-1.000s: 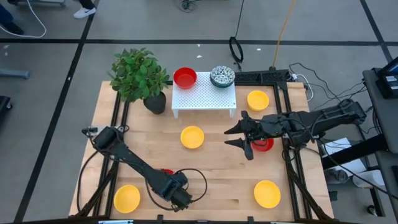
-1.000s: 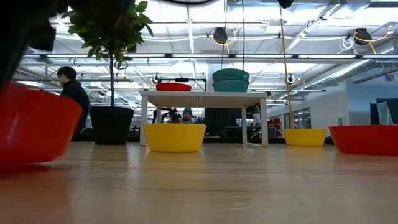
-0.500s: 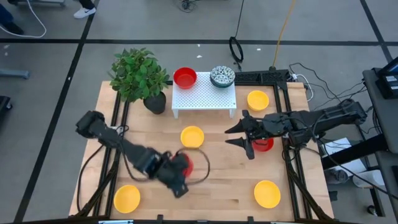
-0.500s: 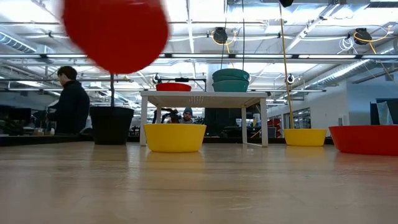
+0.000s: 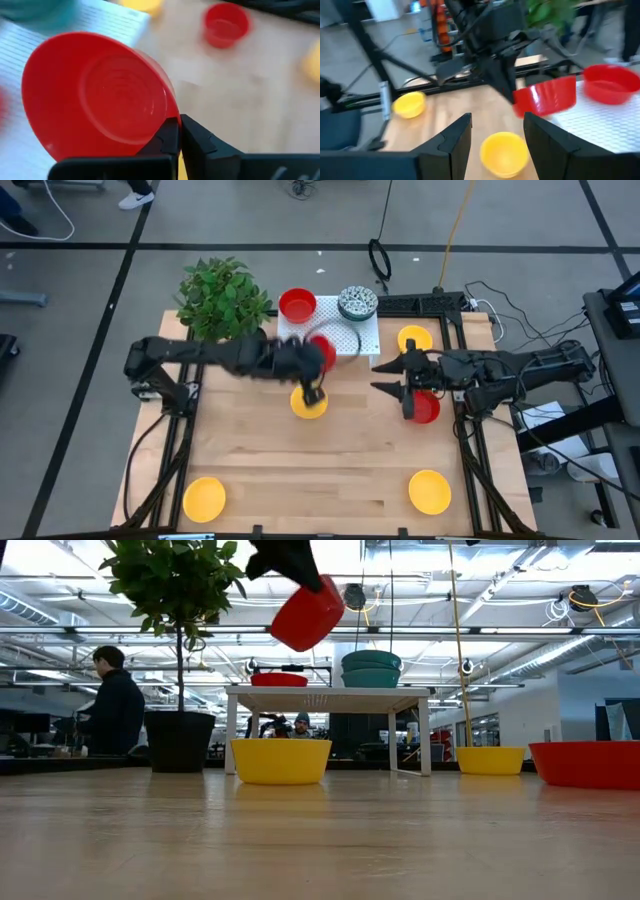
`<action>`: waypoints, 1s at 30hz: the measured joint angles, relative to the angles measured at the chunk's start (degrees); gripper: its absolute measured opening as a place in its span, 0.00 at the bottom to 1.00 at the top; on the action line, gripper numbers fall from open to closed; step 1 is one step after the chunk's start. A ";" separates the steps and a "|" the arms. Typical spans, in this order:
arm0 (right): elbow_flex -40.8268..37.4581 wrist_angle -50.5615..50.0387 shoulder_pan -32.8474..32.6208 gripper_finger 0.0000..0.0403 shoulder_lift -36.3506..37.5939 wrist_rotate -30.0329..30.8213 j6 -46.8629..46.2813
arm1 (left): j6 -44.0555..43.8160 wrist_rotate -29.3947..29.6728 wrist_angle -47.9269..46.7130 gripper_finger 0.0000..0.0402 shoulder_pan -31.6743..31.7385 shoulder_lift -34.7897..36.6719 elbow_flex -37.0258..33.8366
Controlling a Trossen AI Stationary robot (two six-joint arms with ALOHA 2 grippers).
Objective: Pick & Place Mini bowls
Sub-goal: Stack the red bowl on the red bowl on the shelf
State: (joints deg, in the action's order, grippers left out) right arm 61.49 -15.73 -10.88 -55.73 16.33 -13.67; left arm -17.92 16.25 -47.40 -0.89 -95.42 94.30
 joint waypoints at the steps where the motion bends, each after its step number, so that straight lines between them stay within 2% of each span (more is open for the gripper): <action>1: 0.00 -0.04 0.38 0.41 0.11 0.80 0.58 | 2.55 0.24 -0.21 0.01 1.77 -0.01 0.79; 6: 0.00 -0.05 2.14 0.41 0.13 4.20 2.58 | 15.56 3.49 1.12 0.05 10.01 0.02 3.82; 9: 0.00 -0.02 3.63 0.41 0.13 5.15 2.52 | 21.60 4.70 0.50 0.02 14.67 0.01 5.67; 15: 0.00 0.23 6.35 0.41 0.09 9.33 2.42 | 29.14 4.85 -2.37 0.05 21.66 -0.21 5.92; 21: 0.00 1.22 8.93 0.41 -0.66 9.58 2.41 | 36.02 4.41 -3.14 0.02 24.76 -2.34 5.81; 30: 0.02 0.74 11.81 0.41 -2.19 9.38 2.42 | 38.67 3.32 -5.93 0.05 25.62 -5.74 5.77</action>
State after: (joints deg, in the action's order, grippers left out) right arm 61.52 -14.99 0.93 -57.92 25.72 -11.26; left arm 20.75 19.57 -53.33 24.73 -101.16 100.07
